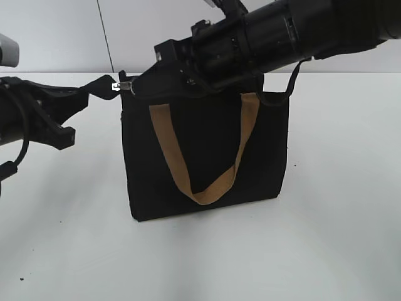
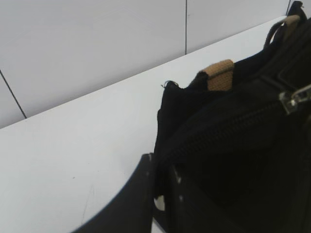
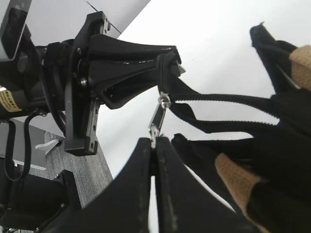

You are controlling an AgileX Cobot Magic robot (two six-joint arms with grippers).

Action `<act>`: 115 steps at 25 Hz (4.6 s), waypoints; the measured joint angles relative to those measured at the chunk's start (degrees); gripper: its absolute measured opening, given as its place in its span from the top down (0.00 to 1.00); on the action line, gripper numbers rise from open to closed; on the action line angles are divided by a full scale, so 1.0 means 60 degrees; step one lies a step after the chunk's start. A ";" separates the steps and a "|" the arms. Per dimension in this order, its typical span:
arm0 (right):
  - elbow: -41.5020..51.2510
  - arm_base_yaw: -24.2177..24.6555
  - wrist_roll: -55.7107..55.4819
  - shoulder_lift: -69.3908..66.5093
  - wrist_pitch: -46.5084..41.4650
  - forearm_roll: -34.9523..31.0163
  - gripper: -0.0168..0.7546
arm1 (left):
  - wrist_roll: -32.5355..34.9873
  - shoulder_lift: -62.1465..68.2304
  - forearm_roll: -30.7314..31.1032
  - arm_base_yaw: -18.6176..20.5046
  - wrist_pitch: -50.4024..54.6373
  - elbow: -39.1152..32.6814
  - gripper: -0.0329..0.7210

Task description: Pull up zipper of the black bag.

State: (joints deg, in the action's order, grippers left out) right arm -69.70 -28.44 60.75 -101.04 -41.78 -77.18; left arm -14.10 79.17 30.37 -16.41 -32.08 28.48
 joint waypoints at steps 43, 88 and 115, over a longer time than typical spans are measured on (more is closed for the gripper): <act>0.0000 0.4082 -0.1918 0.1547 -0.1607 0.3012 0.22 | -0.2214 -0.1375 -0.0188 -0.0012 0.2833 0.0000 0.27; 0.6706 0.4099 -0.7906 1.5911 -0.4311 1.0538 0.25 | 0.1502 -1.3028 -0.4878 -0.1903 1.6192 0.0573 0.35; 0.7015 0.4099 -0.7960 1.6151 -0.3602 1.0601 0.30 | 0.1615 -1.3232 -0.4863 -0.1078 1.5531 0.0279 0.41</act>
State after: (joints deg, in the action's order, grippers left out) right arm -27.60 -3.84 12.99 -4.14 -63.39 -13.57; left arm -4.41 -0.22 1.19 -22.88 61.11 30.15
